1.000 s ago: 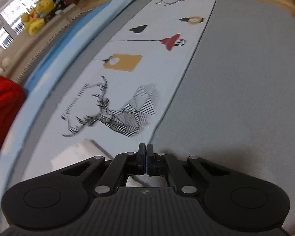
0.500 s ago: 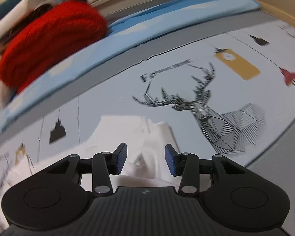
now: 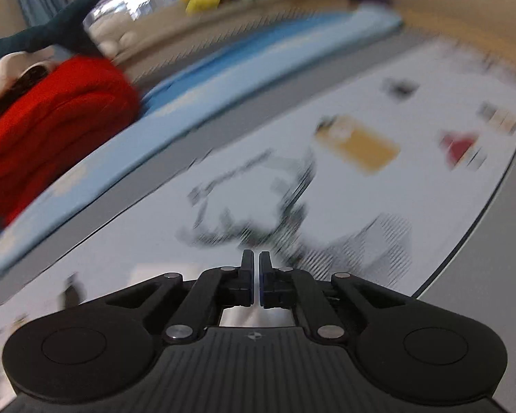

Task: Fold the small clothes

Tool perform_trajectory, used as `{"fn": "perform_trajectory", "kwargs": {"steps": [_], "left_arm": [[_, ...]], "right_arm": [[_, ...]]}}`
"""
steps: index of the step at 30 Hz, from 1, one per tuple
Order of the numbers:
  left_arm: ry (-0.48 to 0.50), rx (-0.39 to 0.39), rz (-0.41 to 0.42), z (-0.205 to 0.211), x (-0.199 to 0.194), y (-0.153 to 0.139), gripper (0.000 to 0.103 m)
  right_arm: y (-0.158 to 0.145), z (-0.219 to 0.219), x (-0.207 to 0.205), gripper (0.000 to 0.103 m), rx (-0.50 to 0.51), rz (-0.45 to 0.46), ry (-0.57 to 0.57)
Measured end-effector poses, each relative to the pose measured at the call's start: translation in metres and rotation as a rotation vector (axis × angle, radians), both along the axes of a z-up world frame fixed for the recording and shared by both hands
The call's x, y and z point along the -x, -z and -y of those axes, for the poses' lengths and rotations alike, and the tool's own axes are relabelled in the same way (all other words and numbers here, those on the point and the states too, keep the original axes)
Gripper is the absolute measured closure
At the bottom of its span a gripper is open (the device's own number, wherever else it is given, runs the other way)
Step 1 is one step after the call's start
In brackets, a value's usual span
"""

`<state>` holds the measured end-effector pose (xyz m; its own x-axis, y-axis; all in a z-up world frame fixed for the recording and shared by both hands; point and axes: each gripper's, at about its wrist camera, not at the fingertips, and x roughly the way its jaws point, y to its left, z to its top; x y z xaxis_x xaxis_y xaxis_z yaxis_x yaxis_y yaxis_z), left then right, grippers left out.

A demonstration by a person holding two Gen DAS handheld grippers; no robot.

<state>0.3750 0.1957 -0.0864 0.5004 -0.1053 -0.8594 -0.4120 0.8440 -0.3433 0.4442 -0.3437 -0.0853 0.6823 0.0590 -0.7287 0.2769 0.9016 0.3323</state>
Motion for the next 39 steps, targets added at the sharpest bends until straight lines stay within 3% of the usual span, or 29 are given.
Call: {"fn": "perform_trajectory", "kwargs": {"steps": [1, 2, 3, 8, 10, 12, 17, 20, 22, 23, 26, 27, 29, 31, 35, 37, 39], "left_arm": [[-0.001, -0.002, 0.000, 0.001, 0.000, 0.000, 0.101], [-0.002, -0.004, 0.000, 0.001, 0.000, 0.000, 0.101], [-0.002, -0.004, 0.000, 0.002, 0.000, 0.000, 0.101], [0.003, -0.005, -0.003, 0.004, 0.000, 0.000, 0.101], [0.006, -0.004, -0.003, 0.004, 0.000, 0.000, 0.101], [0.007, -0.001, -0.002, 0.005, 0.000, 0.000, 0.100], [0.009, 0.000, 0.004, 0.008, 0.002, -0.003, 0.100], [0.012, -0.004, 0.006, 0.010, 0.003, -0.005, 0.100], [0.016, -0.006, 0.008, 0.012, 0.004, -0.006, 0.100], [0.019, -0.006, 0.009, 0.013, 0.004, -0.006, 0.100], [0.023, -0.006, 0.010, 0.015, 0.006, -0.008, 0.100], [0.026, -0.006, 0.010, 0.015, 0.007, -0.008, 0.100], [0.033, -0.009, 0.013, 0.016, 0.008, -0.009, 0.100], [0.038, -0.010, 0.015, 0.016, 0.007, -0.010, 0.100], [0.039, -0.002, 0.009, 0.015, 0.008, -0.009, 0.100], [0.040, 0.008, 0.006, 0.015, 0.008, -0.007, 0.100], [0.041, 0.027, 0.004, 0.014, 0.008, -0.006, 0.100]], "right_arm": [[0.002, -0.004, 0.001, 0.085, -0.007, -0.018, -0.029], [0.005, -0.009, 0.001, 0.069, -0.006, -0.047, -0.067], [0.006, -0.014, 0.002, 0.062, 0.006, -0.083, -0.096], [0.001, -0.031, 0.010, 0.062, 0.039, -0.144, -0.198], [0.011, -0.034, 0.010, 0.063, 0.134, -0.246, -0.256], [0.019, -0.032, 0.017, 0.059, 0.188, -0.303, -0.239], [-0.012, -0.025, 0.039, 0.059, 0.146, -0.198, -0.240], [-0.009, -0.032, 0.049, 0.059, 0.139, -0.224, -0.325], [0.001, -0.035, 0.049, 0.059, 0.157, -0.234, -0.322], [0.006, -0.035, 0.048, 0.059, 0.149, -0.244, -0.311], [0.007, -0.026, 0.049, 0.092, 0.115, -0.245, -0.266], [0.000, -0.022, 0.051, 0.098, 0.100, -0.227, -0.258], [-0.016, -0.013, 0.056, 0.099, 0.079, -0.177, -0.226], [-0.018, -0.006, 0.058, 0.100, 0.119, -0.170, -0.187], [-0.001, 0.005, 0.056, 0.101, 0.161, -0.293, -0.125], [-0.014, 0.006, 0.061, 0.100, 0.151, -0.215, -0.095], [-0.034, -0.002, 0.065, 0.099, 0.112, -0.078, -0.138]]}}
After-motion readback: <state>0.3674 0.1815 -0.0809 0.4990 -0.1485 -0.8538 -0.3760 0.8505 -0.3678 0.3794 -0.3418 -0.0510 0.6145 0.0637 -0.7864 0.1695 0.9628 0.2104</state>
